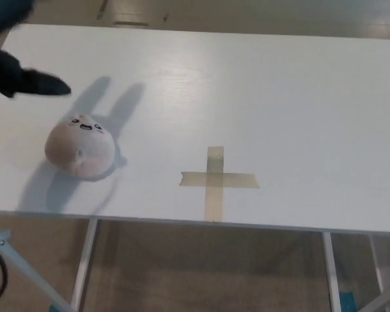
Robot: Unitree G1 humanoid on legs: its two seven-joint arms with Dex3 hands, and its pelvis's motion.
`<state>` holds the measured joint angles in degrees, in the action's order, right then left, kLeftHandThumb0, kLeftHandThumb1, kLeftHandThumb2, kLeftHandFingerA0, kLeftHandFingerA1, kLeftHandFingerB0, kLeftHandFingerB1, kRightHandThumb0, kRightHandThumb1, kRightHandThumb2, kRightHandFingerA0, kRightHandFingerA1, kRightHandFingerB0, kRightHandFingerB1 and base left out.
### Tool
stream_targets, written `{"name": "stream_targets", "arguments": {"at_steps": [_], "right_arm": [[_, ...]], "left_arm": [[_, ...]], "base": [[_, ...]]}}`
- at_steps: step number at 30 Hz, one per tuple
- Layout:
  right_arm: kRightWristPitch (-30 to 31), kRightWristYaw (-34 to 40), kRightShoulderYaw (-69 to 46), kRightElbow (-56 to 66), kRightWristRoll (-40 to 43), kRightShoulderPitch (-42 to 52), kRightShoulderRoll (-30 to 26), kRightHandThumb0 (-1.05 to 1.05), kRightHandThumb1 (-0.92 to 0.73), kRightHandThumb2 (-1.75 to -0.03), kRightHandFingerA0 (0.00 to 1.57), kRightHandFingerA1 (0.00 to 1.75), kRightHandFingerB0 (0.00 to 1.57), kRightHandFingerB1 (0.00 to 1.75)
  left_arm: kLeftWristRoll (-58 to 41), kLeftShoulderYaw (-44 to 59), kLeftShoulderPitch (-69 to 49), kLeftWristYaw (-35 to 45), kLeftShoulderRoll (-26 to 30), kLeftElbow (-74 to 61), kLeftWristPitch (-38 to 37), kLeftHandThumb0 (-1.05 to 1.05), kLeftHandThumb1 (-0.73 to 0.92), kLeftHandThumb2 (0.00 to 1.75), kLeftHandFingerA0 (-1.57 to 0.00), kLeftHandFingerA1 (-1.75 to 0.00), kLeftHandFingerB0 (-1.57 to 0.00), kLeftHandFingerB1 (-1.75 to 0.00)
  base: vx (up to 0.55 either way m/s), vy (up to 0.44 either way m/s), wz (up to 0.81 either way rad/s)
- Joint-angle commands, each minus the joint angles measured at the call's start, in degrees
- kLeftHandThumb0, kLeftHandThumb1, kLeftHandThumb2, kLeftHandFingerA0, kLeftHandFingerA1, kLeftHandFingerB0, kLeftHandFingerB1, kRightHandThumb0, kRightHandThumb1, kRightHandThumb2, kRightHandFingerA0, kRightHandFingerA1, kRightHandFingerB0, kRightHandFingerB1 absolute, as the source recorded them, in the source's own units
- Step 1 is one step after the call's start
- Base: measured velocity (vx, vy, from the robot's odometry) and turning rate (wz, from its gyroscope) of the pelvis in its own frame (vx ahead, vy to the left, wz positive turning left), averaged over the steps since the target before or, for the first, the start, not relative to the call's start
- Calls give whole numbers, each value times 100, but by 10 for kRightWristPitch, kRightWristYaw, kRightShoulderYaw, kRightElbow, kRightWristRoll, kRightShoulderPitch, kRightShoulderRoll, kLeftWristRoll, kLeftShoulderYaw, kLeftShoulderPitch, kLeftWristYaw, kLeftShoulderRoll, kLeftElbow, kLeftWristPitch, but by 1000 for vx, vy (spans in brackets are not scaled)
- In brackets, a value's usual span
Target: Use the left hand to take the pink dumpling toy on a person's hand and put it on the desk.
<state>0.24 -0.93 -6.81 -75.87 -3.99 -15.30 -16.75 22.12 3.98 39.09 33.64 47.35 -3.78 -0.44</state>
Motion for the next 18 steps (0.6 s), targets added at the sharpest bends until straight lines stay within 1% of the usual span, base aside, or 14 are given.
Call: {"name": "stream_targets", "arguments": {"at_steps": [1, 2, 4, 5, 6, 7, 8, 9, 10, 11, 12, 14, 15, 18], "right_arm": [[3, -4, -2, -2, 0, 13, -3, -27, -68, -60, 64, 44, 54, 41], [3, -4, -3, -2, 1, 13, -2, -27, -68, -60, 64, 44, 53, 41], [3, -4, -3, -3, 1, 13, -2, -27, -68, -60, 64, 44, 53, 41], [3, -5, -2, -3, 0, 13, -2, -27, -68, -60, 64, 44, 53, 41], [3, -6, -1, -3, -1, 14, -1, -27, -68, -60, 64, 44, 53, 41], [2, -7, 0, -3, -2, 14, -2, -26, -68, -60, 64, 44, 53, 41], [2, -7, 0, -3, -2, 15, -2, -26, -68, -60, 64, 44, 53, 41], [3, -7, 1, -3, -3, 15, -3, -26, -68, -60, 64, 44, 55, 42], [4, -7, 2, -3, -4, 16, -4, -26, -68, -60, 64, 44, 55, 42], [6, -4, 5, -4, -7, 17, -2, -26, -68, -60, 65, 44, 57, 42], [6, -3, 6, -4, -8, 17, -2, -26, -68, -60, 65, 44, 57, 42], [8, 0, 10, -5, -12, 18, 2, -26, -68, -60, 65, 44, 58, 43], [8, 0, 10, -5, -12, 19, 2, -26, -68, -60, 66, 45, 58, 43], [6, 0, 12, -7, -14, 25, 0, -25, -68, -60, 66, 45, 58, 43]], "left_arm": [[-109, 122, -112, 35, 15, -169, -11, -98, 46, 69, 0, -2, 0, -12], [-123, 150, -146, 39, 7, -206, -17, -76, 39, 86, 0, 0, 0, -9], [-133, 169, -170, 41, 2, -232, -20, -76, 39, 86, 0, 0, 0, -9], [-153, 198, -207, 46, -11, -267, -27, -74, 41, 86, 0, -5, -8, -16], [-175, 228, -245, 51, -22, -302, -31, -74, 41, 86, 0, -5, -8, -16], [-217, 253, -286, 65, -41, -336, -24, -77, 49, 57, -17, -30, -23, -29], [-246, 270, -314, 75, -53, -358, -19, -77, 49, 57, -17, -30, -23, -29], [-345, 301, -396, 109, -79, -402, 3, -55, 43, 55, -64, -47, -53, -39], [-415, 322, -454, 133, -97, -432, 19, -55, 43, 55, -64, -47, -53, -39], [-521, 365, -552, 189, -108, -467, 40, -44, 35, 78, -69, -65, -45, -52], [-535, 374, -567, 198, -107, -471, 42, -44, 35, 78, -69, -65, -45, -52], [-605, 391, -700, 254, -135, -493, 1, -41, 36, 77, -74, -68, -49, -54], [-610, 391, -720, 264, -138, -494, -6, -42, 47, 54, -74, -53, -59, -43], [-626, 374, -814, 317, -155, -485, -31, -37, 49, 54, -71, -53, -57, -43]], "base": [[0, 0, 0], [0, 0, 0], [0, 0, 0], [0, 0, 0], [0, 0, 0], [0, 0, 0], [0, 0, 0], [0, 0, 0], [0, 0, 0], [0, 0, 0], [0, 0, 0], [0, 0, 0], [0, 0, 0], [0, 0, 0]]}}
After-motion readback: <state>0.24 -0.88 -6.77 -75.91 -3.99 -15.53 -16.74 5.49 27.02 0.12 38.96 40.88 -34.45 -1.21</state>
